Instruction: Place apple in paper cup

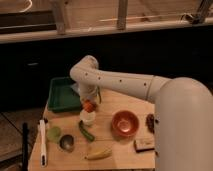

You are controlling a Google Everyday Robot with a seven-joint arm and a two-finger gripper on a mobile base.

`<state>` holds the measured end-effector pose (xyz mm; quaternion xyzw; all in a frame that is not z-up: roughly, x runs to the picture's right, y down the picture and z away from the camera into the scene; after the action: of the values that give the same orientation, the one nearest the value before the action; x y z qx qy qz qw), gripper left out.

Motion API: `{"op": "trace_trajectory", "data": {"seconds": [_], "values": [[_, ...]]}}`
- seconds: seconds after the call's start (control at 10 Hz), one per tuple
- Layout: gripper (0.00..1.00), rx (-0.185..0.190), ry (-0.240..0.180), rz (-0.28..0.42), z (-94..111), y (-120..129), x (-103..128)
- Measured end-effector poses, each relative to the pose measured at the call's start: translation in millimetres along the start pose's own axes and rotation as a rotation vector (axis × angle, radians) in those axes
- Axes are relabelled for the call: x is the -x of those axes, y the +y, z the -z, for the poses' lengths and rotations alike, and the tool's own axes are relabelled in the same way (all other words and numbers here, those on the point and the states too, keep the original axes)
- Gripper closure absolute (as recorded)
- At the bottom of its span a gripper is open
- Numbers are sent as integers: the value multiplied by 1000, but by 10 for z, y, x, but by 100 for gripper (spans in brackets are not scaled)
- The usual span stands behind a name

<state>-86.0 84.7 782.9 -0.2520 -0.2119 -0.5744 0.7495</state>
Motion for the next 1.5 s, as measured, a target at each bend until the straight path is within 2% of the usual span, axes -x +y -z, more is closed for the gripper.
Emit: {"op": "trace_trajectory", "data": {"seconds": [0.2,0.4,0.7,0.9,1.5], "values": [[96,4,-10,7,-12,-16,2],[90,1,-19,17,-19,-13,8],[88,-11,-26,35,-17,-68,21],[80,-15,-34,41,-22,-68,17],[71,-22,-54,55,-33,-73,6]]}}
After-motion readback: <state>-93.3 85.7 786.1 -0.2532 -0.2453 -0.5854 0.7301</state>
